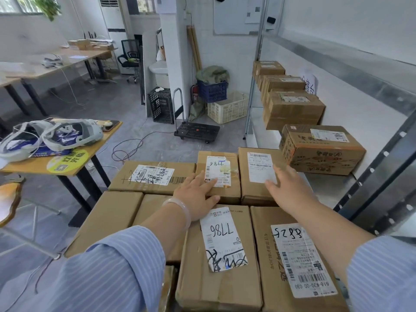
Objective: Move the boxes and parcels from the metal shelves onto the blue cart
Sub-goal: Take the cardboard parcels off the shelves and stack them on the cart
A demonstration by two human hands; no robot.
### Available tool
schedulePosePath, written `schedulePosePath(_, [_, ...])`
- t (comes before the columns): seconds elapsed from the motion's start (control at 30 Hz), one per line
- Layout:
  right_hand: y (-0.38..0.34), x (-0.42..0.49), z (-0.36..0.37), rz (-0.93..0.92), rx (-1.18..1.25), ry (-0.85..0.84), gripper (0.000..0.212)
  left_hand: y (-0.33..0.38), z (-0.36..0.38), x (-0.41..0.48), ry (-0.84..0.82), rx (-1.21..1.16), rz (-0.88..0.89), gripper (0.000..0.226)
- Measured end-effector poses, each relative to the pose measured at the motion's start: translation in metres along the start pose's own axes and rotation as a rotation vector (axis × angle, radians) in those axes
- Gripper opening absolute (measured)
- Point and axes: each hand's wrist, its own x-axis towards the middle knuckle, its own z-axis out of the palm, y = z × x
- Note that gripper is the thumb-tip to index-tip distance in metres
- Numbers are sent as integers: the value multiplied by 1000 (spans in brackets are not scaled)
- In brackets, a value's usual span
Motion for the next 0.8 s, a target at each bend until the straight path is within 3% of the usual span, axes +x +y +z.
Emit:
schedulePosePath(0.23, [-102,-21,22,-357,-95,28,60,-72,-22,-28,25,-24,-125,60])
schedulePosePath(0.37, [-153,-32,50,-499,-172,-64,61,-118,-32,-42,6,-20,-194,60])
schedulePosePath(0.63, [-215,-30,99,-578,-326,-155,60,-177,-24,-50,54,-5,-190,60])
schedulePosePath(0.8, [-226,-28,125,-492,-413,-273,65,-208,-14,-46,34,42,-185,58])
